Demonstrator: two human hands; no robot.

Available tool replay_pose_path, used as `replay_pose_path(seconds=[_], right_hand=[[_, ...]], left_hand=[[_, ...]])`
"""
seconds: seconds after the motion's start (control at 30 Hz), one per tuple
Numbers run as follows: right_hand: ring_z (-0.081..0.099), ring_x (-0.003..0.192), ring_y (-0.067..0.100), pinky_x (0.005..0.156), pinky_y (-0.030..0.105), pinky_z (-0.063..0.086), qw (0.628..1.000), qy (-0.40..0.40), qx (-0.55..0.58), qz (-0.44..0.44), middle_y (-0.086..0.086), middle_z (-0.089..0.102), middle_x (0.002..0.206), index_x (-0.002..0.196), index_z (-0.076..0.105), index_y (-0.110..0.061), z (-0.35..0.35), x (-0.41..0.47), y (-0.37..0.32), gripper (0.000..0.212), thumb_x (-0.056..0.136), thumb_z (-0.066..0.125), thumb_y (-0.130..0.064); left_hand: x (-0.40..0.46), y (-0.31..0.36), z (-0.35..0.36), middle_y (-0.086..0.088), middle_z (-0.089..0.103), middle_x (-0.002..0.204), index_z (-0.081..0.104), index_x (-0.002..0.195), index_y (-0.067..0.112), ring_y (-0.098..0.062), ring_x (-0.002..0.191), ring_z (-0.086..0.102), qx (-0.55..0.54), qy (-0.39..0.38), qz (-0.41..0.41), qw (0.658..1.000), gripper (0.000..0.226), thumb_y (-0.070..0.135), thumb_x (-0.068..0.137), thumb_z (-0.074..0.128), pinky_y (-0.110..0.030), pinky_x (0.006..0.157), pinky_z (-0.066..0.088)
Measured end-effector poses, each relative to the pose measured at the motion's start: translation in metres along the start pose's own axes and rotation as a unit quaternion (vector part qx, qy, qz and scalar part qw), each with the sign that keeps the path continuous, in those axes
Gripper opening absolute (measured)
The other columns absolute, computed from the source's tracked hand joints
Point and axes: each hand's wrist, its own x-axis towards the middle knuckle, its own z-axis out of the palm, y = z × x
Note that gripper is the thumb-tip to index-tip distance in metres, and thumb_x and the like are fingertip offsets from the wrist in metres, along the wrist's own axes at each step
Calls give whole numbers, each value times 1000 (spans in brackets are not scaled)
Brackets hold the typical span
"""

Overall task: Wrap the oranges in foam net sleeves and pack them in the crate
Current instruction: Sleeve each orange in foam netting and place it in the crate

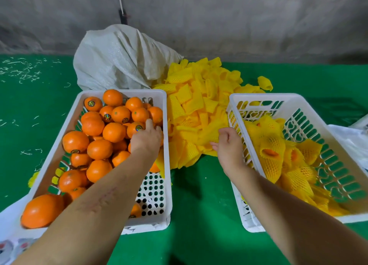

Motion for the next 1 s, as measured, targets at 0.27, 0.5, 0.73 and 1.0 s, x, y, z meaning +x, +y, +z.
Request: replay_pose_path(seconds=[0.27,0.5,0.73,1.0], right_hand=[[48,53,1,49,23,39,998,51,24,-13,-7,51,74,102,51,-51,-11,-29,-24,31,78,64,-36],[68,101,13,91,40,58,992,2,104,75,-15,74,105,119,69,-44,1,-53,-42,37,89,73,-22],[70,99,21,83,43,62,990,-39,130,28,-4,74,106,108,68,-31,23,-90,-80,21,99,56,-15],[50,76,2,64,6,37,996,12,-79,-38,-8,55,99,104,56,-24,5,-87,-89,20,92,63,-9]], left_hand=[[-49,-26,9,-9,52,139,53,148,16,-29,119,60,-446,95,-85,886,76,50,87,82,-41,92,57],[-110,0,-7,1,68,135,57,148,23,-20,116,71,-799,68,-90,590,67,54,90,73,-27,82,62],[-126,56,-24,-4,70,133,50,147,31,-24,116,72,-903,-31,-19,428,61,39,91,73,-40,94,61],[-125,69,-13,-5,63,137,49,148,44,-19,111,73,-887,10,-38,459,90,61,70,90,-31,84,61]])
